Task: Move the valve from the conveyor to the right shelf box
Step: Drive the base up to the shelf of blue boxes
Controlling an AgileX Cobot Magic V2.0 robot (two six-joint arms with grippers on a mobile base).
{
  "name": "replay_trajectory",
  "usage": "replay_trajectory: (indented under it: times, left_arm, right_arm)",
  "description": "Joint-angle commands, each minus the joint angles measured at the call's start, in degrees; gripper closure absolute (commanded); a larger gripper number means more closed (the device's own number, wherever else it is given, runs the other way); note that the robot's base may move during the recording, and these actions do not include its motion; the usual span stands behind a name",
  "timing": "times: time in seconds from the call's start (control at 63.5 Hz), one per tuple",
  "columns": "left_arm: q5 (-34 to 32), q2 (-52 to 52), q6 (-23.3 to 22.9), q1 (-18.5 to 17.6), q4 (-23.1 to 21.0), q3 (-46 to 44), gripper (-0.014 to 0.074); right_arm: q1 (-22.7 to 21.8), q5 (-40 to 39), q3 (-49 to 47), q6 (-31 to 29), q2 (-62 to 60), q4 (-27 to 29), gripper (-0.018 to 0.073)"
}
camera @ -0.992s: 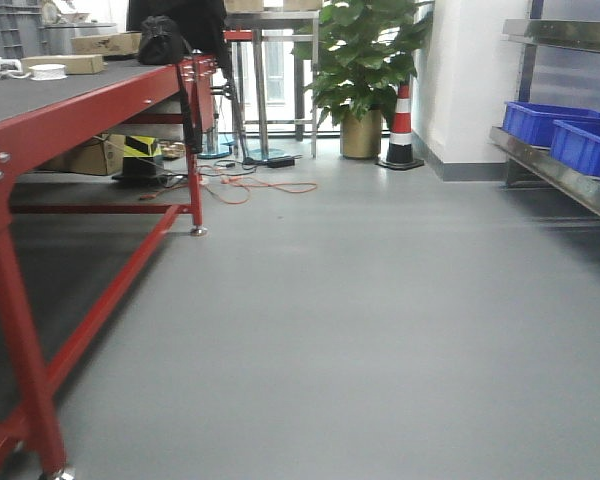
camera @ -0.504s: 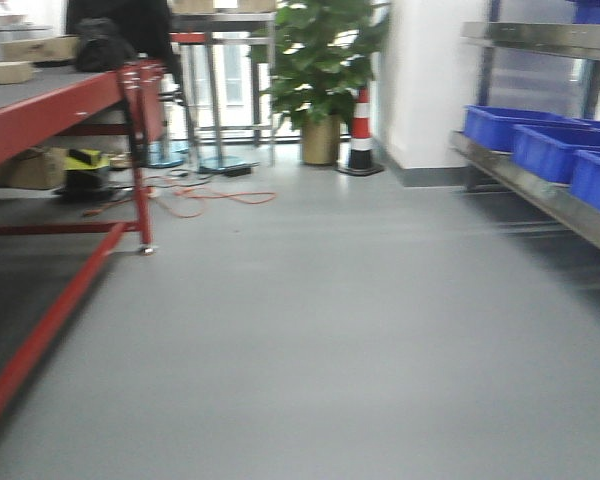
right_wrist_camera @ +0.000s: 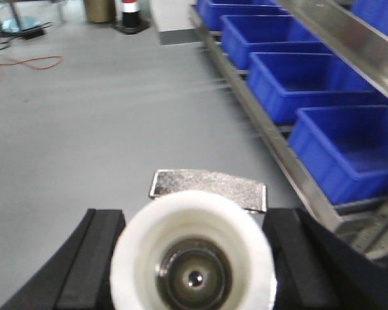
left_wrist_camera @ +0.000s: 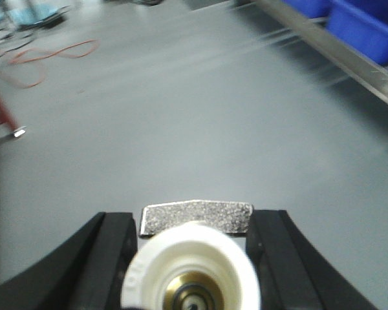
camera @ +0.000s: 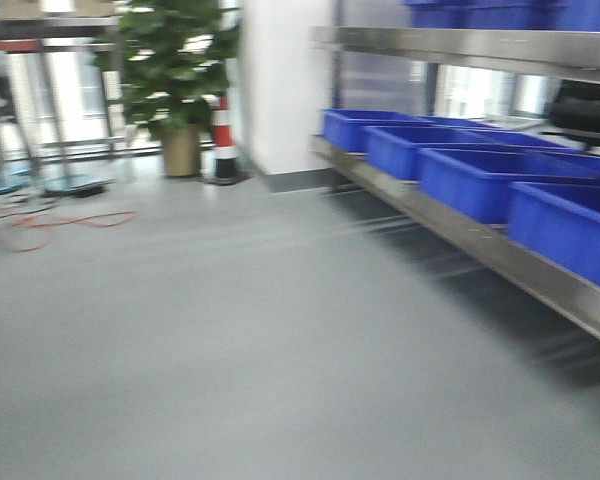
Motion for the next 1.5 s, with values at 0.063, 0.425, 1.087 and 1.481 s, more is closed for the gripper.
replay_trajectory:
  times: [0.063,0.425,1.087,1.481]
  left_arm:
    - [-3.2,-0.4,-0.2,-0.3,-0.4,-0.8,0.0708]
    - [-3.2,-0.4,-0.2,-0.3,-0.4,-0.8,0.0708]
    - [-3.2,-0.4,-0.2,-0.3,-0.4,-0.8,0.0708]
    - [-3.2,-0.4,-0.2,-0.3,-0.4,-0.8,0.0708]
  right_arm:
    - [-0.2,-4.3,-1.1,0.0,-1.0,-0.7,0.0711]
    - [-0.2,-4.3,-1.1,0.0,-1.0,-0.7,0.0711]
    - [-0.2,-4.3,-1.1,0.0,-1.0,-0.7,0.0711]
    - [-0.2,-4.3,-1.1,0.0,-1.0,-0.7,0.0711]
